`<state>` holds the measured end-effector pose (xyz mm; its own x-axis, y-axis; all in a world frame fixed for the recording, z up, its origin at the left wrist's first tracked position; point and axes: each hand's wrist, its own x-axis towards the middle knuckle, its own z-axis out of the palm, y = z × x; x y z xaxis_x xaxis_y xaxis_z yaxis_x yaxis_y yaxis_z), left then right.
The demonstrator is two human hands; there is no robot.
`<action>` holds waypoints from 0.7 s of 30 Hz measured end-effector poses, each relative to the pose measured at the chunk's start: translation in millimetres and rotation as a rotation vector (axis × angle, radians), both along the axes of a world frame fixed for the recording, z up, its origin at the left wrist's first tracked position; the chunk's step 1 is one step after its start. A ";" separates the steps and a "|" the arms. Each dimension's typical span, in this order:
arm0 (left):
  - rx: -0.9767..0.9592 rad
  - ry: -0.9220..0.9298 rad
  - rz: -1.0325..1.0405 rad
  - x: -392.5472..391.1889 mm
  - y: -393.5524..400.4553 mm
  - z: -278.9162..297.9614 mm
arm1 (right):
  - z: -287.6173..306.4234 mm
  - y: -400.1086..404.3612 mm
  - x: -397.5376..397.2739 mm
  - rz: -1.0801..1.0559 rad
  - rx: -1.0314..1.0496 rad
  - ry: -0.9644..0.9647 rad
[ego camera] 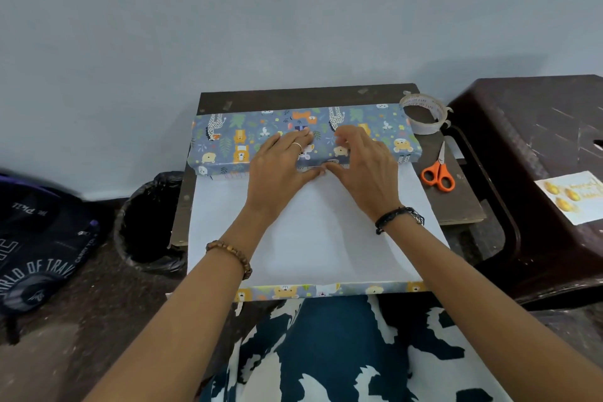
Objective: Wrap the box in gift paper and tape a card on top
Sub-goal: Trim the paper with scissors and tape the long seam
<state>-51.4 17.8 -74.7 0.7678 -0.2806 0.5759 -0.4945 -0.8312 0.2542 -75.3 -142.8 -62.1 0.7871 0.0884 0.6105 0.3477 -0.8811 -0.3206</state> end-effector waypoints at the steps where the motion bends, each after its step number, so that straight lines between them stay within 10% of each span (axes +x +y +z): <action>1: 0.011 -0.002 0.009 -0.6 -1.8 -0.7 | 1.2 -0.2 0.7 -0.010 0.001 0.011; 21: 0.096 0.079 0.049 -4.7 -9.5 4.0 | 21.7 -1.8 -4.4 -0.021 -0.060 0.241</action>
<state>-56.0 8.3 -70.7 0.8239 -0.2929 0.4852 -0.4345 -0.8761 0.2088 -79.8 -144.5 -40.3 0.9113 0.1008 0.3992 0.2487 -0.9075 -0.3385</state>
